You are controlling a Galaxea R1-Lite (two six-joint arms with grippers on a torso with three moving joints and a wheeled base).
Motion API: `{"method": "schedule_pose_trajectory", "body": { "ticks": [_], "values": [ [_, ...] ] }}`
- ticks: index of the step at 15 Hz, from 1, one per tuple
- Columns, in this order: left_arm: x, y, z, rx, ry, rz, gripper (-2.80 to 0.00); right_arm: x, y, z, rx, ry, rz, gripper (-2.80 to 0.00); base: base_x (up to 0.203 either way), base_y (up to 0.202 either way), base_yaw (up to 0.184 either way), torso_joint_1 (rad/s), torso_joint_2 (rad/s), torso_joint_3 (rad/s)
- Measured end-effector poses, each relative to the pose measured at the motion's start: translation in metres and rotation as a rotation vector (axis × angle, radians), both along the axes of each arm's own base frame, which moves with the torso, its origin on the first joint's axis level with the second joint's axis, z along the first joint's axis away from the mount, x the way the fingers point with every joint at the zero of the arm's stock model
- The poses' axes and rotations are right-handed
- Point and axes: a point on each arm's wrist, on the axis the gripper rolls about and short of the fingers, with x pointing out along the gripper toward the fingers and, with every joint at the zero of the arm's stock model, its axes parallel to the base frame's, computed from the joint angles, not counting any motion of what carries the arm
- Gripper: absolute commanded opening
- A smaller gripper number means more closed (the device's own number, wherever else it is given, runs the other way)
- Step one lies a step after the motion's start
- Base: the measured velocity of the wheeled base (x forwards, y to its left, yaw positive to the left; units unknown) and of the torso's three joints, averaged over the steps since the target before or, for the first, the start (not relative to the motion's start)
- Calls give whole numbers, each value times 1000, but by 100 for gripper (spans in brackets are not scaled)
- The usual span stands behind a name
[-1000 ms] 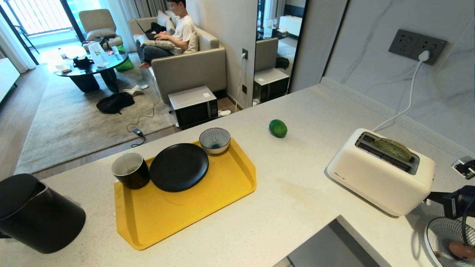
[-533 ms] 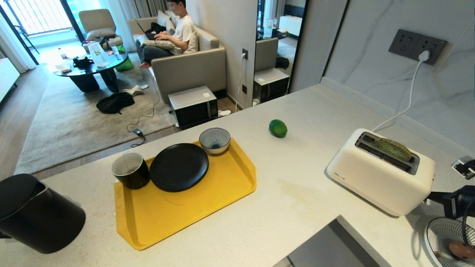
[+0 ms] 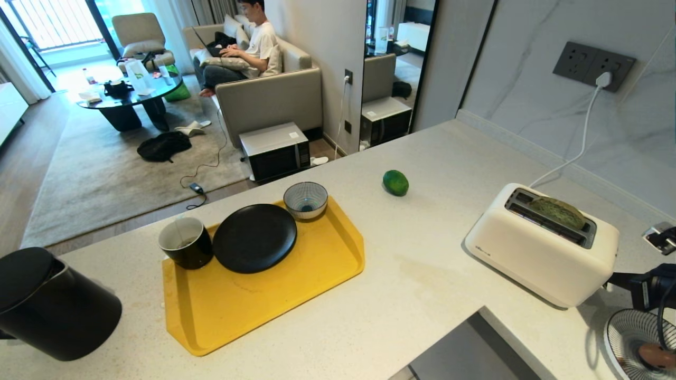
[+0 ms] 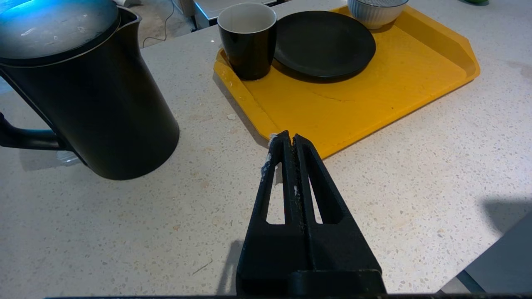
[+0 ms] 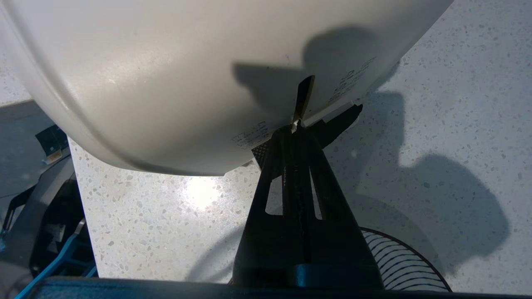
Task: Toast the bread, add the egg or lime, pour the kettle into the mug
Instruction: Use a bread toaster
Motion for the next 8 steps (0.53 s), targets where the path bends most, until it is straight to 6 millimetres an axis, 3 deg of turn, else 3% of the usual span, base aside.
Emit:
{"method": "schedule_pose_trajectory", "body": {
  "ticks": [8],
  "values": [
    [0,0,0,0,0,0,-280,0,0,0,0,1,0,-280,0,0,0,0,0,0]
  ]
}}
